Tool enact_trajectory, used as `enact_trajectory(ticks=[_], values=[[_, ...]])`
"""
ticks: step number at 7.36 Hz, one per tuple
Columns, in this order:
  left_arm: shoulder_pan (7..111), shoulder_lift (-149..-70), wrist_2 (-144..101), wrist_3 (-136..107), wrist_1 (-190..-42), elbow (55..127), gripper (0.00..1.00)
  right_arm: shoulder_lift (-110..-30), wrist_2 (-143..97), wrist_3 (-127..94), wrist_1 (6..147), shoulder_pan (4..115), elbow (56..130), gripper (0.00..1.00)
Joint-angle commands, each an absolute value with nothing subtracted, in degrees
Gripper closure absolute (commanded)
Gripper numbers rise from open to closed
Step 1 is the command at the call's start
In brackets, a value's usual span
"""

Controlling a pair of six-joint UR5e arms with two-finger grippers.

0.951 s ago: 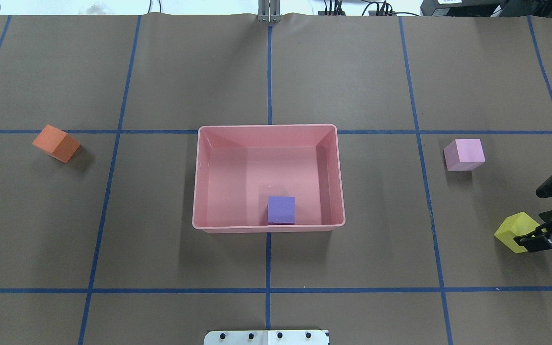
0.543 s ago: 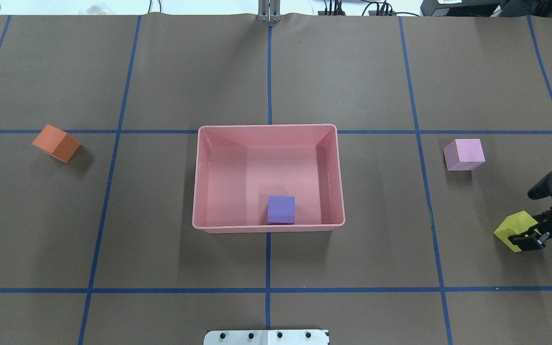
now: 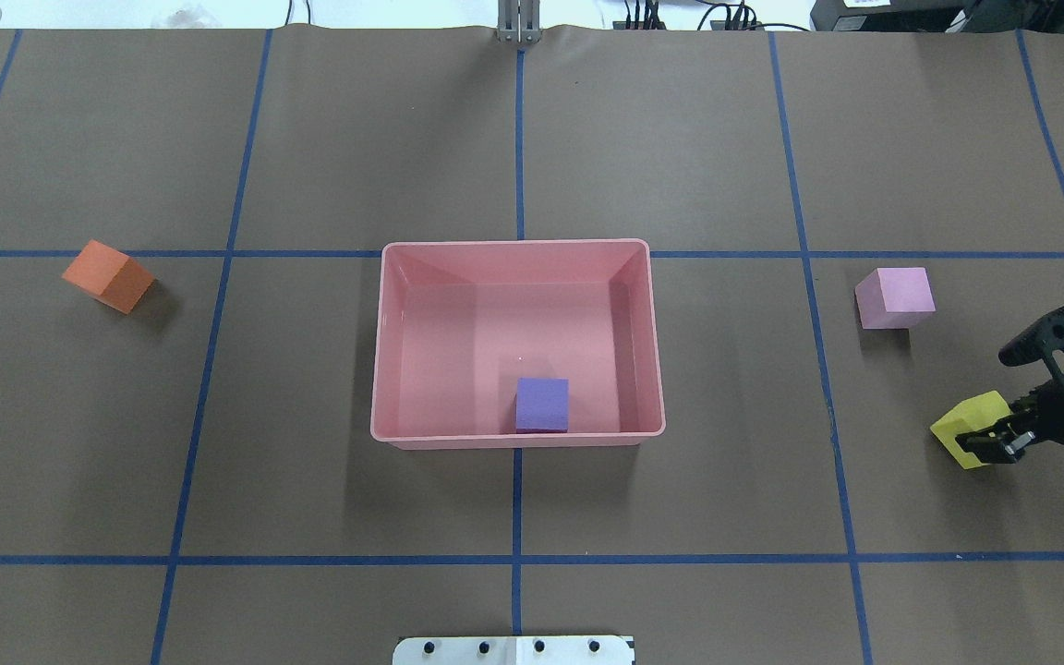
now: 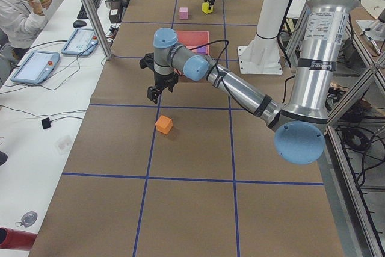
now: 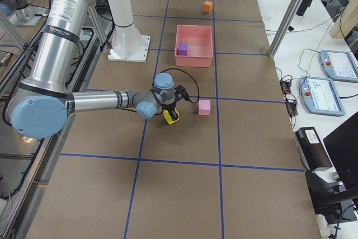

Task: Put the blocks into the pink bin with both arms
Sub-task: 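Carry the yellow cube into the pink bin and release it with the right gripper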

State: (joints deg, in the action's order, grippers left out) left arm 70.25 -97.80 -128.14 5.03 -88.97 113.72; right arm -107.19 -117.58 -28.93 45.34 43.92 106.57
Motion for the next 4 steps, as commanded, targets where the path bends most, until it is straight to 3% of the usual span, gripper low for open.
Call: enact_trajectory(ticks=[1,4], values=[[70.31,-97.73,-128.23,4.40,-88.95,113.64,0.00,-98.22,-118.47,-43.08,48.31,47.44,107.31,1.00],[69.96,-97.91,-128.32,0.18,-89.03,113.03,0.00,-77.85,-121.03,-47.26,78.38,51.33,113.45,1.00]])
